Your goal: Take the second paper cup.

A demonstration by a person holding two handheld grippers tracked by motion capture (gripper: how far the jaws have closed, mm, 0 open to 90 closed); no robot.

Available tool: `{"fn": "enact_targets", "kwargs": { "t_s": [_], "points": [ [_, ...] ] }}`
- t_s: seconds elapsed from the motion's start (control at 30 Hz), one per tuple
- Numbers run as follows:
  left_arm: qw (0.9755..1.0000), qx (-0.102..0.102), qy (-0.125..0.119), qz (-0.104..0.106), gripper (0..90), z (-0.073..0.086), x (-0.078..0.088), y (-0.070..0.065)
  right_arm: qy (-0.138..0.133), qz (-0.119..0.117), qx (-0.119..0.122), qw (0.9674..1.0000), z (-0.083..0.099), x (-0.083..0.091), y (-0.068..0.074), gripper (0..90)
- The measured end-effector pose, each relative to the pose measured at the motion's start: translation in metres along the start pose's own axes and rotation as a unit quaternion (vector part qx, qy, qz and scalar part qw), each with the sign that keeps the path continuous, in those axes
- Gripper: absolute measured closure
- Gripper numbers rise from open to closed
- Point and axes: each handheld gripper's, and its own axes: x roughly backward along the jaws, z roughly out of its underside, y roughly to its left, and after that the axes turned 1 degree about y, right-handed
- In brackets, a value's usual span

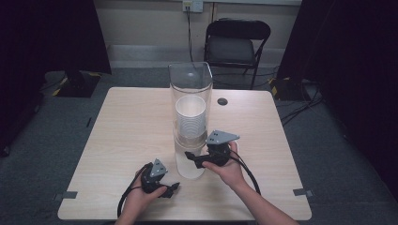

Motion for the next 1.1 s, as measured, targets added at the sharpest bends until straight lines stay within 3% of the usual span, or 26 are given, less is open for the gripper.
{"fn": "enact_targets", "kwargs": {
  "t_s": [0.23, 0.37, 0.6, 1.0, 1.03, 1.07, 1.1],
  "points": [
    [1.0000, 0.000, 0.000, 0.000, 14.6, 0.000, 0.000, 0.000, -0.007, 0.003, 0.001, 1.0000, -0.002, -0.007, 0.000, 29.1],
    [1.0000, 0.000, 0.000, 0.000, 14.6, 0.000, 0.000, 0.000, -0.021, 0.019, 0.003, 0.9996, 0.004, -0.007, 0.004, 32.8],
    [1.0000, 0.000, 0.000, 0.000, 14.6, 0.000, 0.000, 0.000, -0.033, 0.034, 0.007, 0.9988, 0.009, -0.010, 0.007, 34.1],
    [1.0000, 0.000, 0.000, -0.002, 14.6, 0.000, 0.000, 0.000, -0.027, 0.056, 0.013, 0.9980, 0.008, -0.015, 0.011, 34.6],
    [1.0000, 0.000, 0.000, -0.002, 14.6, 0.000, 0.000, 0.000, -0.019, 0.056, 0.016, 0.9981, 0.009, -0.017, 0.012, 37.4],
    [1.0000, 0.000, -0.001, -0.002, 14.6, 0.000, 0.000, 0.000, 0.037, 0.050, 0.012, 0.9980, 0.020, -0.023, 0.009, 39.5],
    [1.0000, 0.000, 0.000, -0.002, 14.5, 0.000, 0.000, 0.000, 0.091, 0.060, 0.022, 0.9938, 0.041, -0.033, 0.007, 38.9]
  ]
}}
